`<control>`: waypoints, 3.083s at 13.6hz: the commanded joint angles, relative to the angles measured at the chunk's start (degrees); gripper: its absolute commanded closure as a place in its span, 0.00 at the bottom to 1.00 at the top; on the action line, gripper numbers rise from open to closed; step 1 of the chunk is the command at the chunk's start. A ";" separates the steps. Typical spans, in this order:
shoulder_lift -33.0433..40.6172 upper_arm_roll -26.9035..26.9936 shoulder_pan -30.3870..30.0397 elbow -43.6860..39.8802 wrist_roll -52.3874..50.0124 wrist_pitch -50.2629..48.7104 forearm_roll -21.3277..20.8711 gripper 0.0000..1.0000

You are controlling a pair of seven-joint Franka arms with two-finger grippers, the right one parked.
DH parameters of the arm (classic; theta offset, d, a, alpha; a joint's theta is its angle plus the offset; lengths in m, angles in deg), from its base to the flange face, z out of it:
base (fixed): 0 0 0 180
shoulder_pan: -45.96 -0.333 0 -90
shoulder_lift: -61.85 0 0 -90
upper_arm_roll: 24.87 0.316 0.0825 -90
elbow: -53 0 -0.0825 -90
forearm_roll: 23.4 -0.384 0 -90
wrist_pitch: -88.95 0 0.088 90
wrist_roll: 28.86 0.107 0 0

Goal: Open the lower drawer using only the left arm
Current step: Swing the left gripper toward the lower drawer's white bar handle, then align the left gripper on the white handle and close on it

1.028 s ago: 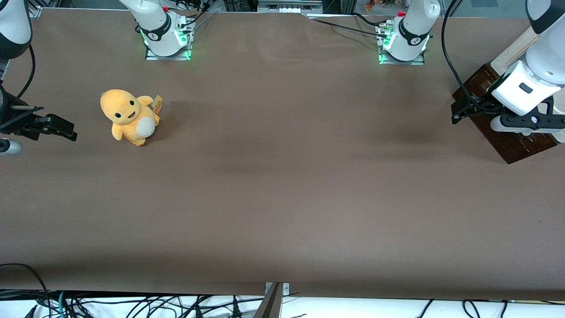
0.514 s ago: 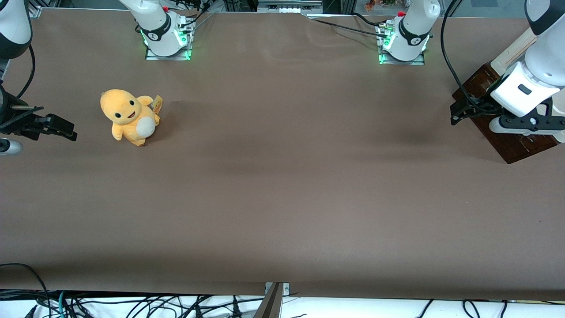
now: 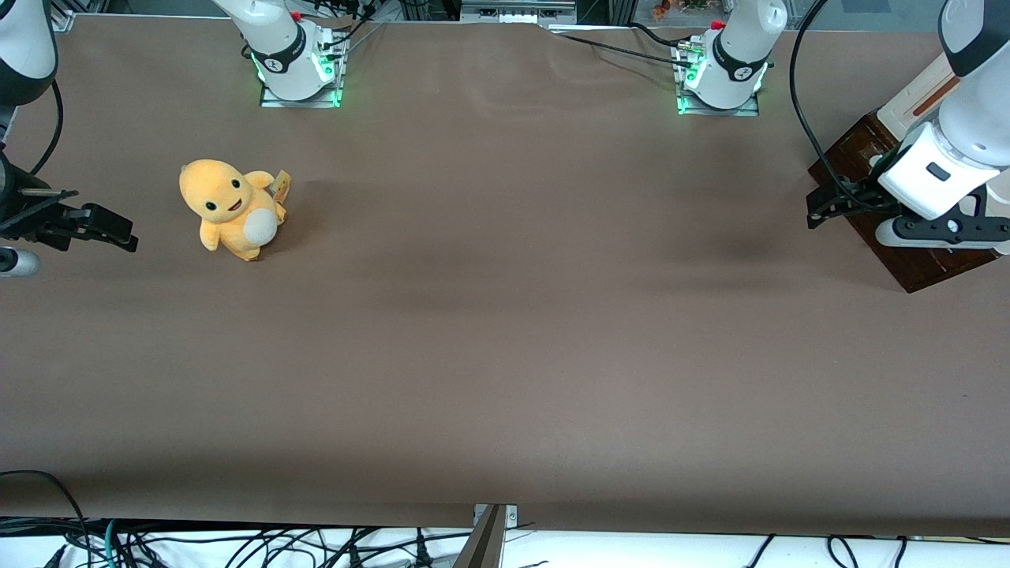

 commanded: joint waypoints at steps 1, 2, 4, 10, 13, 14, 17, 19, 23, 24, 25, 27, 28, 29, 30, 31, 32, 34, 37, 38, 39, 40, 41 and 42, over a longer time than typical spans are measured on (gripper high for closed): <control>-2.73 0.11 -0.46 -1.88 1.41 -1.11 0.87 0.00; -3.96 0.11 -0.81 -1.88 1.50 -1.11 0.79 0.00; -4.41 0.02 -1.69 -1.88 0.80 -1.20 0.70 0.00; -4.06 -1.03 -0.90 -1.97 -0.43 -2.15 -11.23 0.00; -4.06 -3.66 -0.90 -1.97 -9.89 -10.13 -17.21 0.00; -4.06 -5.50 -0.90 -1.88 -12.28 -13.29 -20.28 0.00; -4.93 -7.19 -0.90 -1.09 -13.62 -19.11 -26.80 0.00; -7.65 -7.19 -1.25 -0.74 -14.49 -21.66 -30.22 0.00; -14.94 -7.27 -0.82 -0.22 -20.02 -28.87 -40.50 0.00; -16.44 -7.27 -0.82 0.66 -23.08 -29.14 -41.91 0.00; -17.41 -7.27 -0.12 2.49 -27.90 -29.49 -42.54 0.00; -18.90 -7.36 0.85 6.80 -34.95 -29.50 -44.46 0.00; -19.70 -7.36 0.94 8.12 -36.19 -29.50 -46.04 0.00; -20.75 -7.45 0.94 9.01 -37.51 -29.50 -47.63 0.00; -22.06 -7.45 0.86 10.15 -40.31 -29.50 -49.38 0.00; -23.29 -7.45 0.94 11.90 -43.73 -29.50 -50.79 0.00; -24.26 -7.45 0.77 13.48 -47.59 -29.24 -51.85 0.00; -24.97 -7.45 -0.11 16.39 -49.74 -27.40 -53.87 0.00; -26.55 -7.45 -3.44 19.64 -52.97 -24.84 -55.81 0.00; -27.69 -7.36 -3.80 19.91 -53.86 -24.75 -55.90 0.00; -28.31 -7.36 -5.02 20.00 -54.31 -24.75 -55.90 0.09; -28.40 -7.45 -5.99 20.35 -54.31 -24.58 -55.90 0.17; -29.54 -7.45 -6.78 20.18 -54.83 -24.49 -55.82 0.16; -30.59 -7.36 -7.31 20.26 -56.41 -24.40 -56.08 0.06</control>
